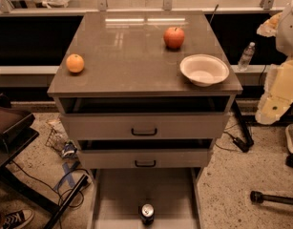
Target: Pick pepsi can from bottom drawer and place on counter
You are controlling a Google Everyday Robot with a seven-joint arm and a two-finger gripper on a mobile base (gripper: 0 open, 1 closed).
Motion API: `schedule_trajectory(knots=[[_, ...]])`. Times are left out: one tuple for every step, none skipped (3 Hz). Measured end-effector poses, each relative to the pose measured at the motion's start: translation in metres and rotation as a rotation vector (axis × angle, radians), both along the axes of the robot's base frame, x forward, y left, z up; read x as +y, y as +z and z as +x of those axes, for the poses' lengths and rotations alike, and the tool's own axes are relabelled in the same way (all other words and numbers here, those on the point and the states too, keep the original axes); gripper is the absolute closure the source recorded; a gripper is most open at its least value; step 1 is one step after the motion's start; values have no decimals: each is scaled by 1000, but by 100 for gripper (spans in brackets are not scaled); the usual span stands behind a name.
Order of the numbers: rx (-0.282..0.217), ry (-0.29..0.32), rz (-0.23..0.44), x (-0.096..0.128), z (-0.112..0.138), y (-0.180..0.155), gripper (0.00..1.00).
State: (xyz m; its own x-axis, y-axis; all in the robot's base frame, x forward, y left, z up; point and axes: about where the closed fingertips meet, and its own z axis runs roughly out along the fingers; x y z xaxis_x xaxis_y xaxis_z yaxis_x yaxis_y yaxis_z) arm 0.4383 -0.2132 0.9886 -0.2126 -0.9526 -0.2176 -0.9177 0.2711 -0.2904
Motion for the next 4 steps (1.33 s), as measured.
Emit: schedule_trajectory(knots=[[0, 0, 0, 0, 0, 0, 0], [-12, 13, 79, -3, 0, -17, 0], [4, 44, 306, -13, -10, -117, 0], [-33, 31, 524, -10, -11, -193, 0]])
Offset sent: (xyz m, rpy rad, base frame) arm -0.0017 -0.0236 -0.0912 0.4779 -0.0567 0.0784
